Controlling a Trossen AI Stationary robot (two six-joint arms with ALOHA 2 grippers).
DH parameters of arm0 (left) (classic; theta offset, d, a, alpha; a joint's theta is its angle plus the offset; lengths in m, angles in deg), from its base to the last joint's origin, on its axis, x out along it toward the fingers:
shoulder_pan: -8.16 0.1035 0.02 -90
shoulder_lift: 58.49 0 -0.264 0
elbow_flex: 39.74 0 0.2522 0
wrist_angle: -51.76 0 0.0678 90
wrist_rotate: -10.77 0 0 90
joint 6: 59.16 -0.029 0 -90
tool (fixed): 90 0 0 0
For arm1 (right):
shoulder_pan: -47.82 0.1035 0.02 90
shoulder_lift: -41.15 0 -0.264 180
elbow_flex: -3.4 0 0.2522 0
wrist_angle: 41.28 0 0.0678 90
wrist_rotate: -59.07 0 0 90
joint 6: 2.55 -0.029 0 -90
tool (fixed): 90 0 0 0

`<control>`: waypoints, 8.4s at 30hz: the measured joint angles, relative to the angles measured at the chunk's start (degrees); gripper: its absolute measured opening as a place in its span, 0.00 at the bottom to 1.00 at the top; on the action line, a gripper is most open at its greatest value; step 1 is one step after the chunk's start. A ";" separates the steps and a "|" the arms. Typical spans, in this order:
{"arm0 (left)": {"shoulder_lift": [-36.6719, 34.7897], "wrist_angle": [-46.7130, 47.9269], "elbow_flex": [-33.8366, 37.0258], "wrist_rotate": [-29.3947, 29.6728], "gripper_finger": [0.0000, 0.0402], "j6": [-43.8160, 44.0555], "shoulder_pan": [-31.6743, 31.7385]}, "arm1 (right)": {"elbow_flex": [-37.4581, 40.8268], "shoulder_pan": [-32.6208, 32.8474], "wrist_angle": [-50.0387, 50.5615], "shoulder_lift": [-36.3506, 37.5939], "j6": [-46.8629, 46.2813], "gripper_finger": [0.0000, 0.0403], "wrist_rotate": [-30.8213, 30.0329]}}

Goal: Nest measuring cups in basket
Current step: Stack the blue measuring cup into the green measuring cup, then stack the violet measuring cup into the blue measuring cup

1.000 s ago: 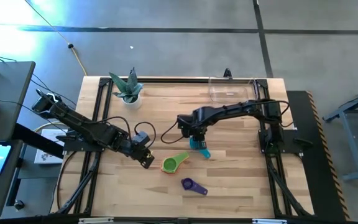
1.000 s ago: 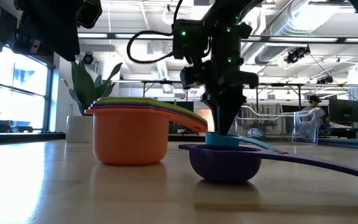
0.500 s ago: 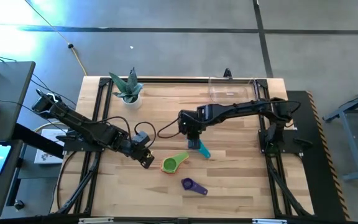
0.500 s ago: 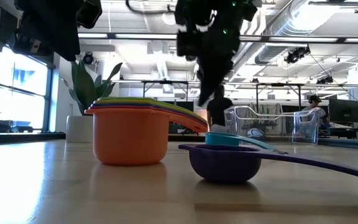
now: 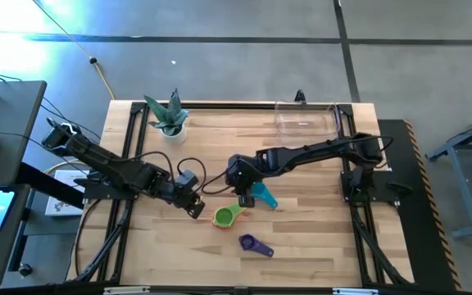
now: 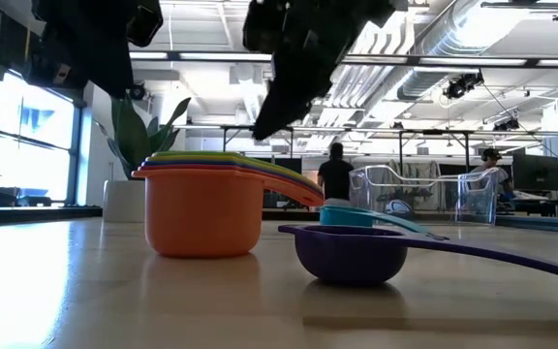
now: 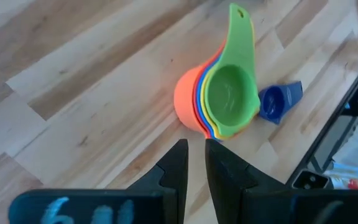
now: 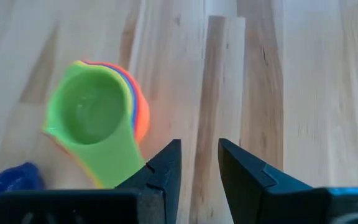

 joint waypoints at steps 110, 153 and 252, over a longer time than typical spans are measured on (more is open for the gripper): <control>0.01 -0.01 0.02 0.29 0.12 -4.01 1.07 | 11.38 -5.94 13.05 4.91 -17.37 0.34 -3.54; -6.11 9.07 0.02 0.91 0.12 -5.52 7.71 | -11.32 -3.46 27.98 0.48 -6.55 0.00 -3.91; -8.92 11.12 0.02 -2.85 0.12 -24.02 10.32 | -51.37 7.32 54.73 -23.58 -9.44 0.14 6.61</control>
